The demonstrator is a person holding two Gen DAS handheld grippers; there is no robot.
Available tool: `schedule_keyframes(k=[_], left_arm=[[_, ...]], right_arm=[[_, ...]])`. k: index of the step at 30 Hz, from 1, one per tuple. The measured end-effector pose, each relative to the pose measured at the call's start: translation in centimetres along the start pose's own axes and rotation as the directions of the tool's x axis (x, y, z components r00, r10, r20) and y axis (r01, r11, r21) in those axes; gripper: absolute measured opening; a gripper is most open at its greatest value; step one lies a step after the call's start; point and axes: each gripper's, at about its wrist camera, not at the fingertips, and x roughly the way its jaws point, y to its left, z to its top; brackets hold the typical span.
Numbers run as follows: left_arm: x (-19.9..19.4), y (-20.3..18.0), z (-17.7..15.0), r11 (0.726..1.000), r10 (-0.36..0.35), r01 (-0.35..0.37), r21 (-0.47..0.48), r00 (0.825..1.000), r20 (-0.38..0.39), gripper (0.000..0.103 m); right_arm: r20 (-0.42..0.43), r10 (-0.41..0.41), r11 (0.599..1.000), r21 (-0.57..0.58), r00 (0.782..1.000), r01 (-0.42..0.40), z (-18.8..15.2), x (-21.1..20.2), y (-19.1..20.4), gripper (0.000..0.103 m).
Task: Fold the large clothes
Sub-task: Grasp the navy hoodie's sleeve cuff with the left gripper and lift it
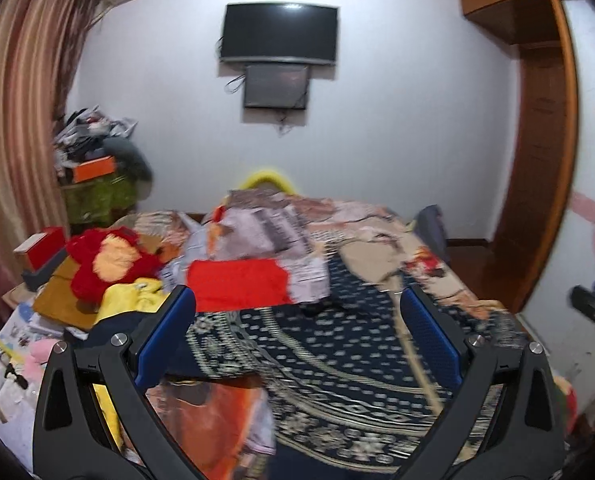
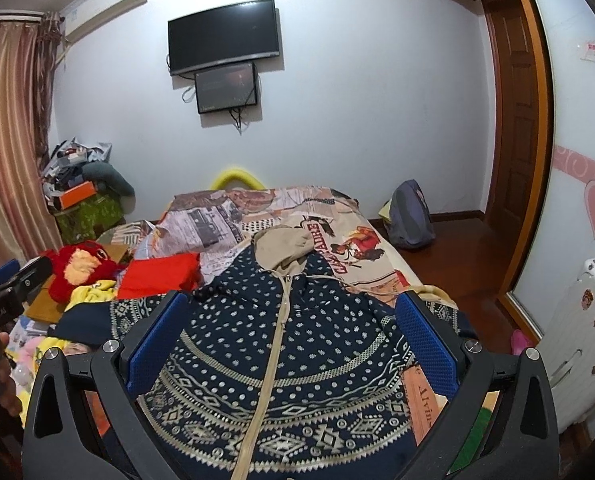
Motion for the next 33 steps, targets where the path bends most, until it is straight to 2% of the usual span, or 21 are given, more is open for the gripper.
schedule_keyframes(k=[4,7,10,13,15,17,21,24,27,31,33], left_arm=[[4.0,3.6,-0.7,0.998,0.058,-0.061,-0.031,0.995,-0.081,0.103],[7.2,7.2,-1.7,0.992,0.070,-0.085,-0.089,0.985,-0.159,0.103],[10.0,10.7,-3.3,0.976,0.115,-0.155,-0.152,0.963,-0.244,0.103],[12.7,13.5,-5.2,0.964,0.161,-0.220,-0.151,0.932,-0.324,0.103],[14.4,15.7,-6.6,0.958,0.135,-0.219,-0.185,0.915,-0.381,0.103],[16.0,18.2,-8.2,0.945,0.066,-0.198,-0.261,0.895,-0.440,0.103],[18.4,22.7,-11.2,0.878,-0.086,-0.173,-0.447,0.861,-0.501,0.099],[19.8,25.8,-13.2,0.811,-0.175,-0.171,-0.559,0.842,-0.511,0.088],[20.4,27.9,-14.3,0.758,-0.225,-0.154,-0.633,0.850,-0.477,0.084],[20.7,30.6,-15.0,0.663,-0.288,-0.113,-0.740,0.874,-0.391,0.081],[20.7,31.5,-15.2,0.637,-0.289,-0.107,-0.763,0.885,-0.365,0.075]], right_arm=[[-0.037,-0.004,1.000,0.004,0.999,0.004,0.4,2.5,-0.3,0.103],[-0.070,-0.017,1.000,-0.005,0.997,0.017,0.4,4.6,-0.5,0.103],[-0.116,-0.021,1.000,-0.006,0.993,0.021,0.1,7.0,-0.7,0.103],[-0.180,-0.007,1.000,0.011,0.984,0.009,-0.4,9.7,-1.0,0.103],[-0.228,-0.003,1.000,0.017,0.974,0.007,-0.9,11.7,-1.1,0.103],[-0.273,-0.003,1.000,0.016,0.962,0.008,-1.4,13.3,-1.1,0.103],[-0.348,-0.018,1.000,-0.004,0.937,0.018,-2.4,16.1,-0.9,0.103],[-0.373,-0.027,1.000,-0.019,0.928,0.022,-2.8,17.5,-0.5,0.103],[-0.384,-0.035,0.999,-0.031,0.923,0.025,-3.0,18.3,0.1,0.103],[-0.397,-0.057,0.997,-0.074,0.916,0.030,-3.2,19.1,1.3,0.103],[-0.397,-0.068,0.995,-0.099,0.915,0.031,-3.3,19.2,1.8,0.103]])
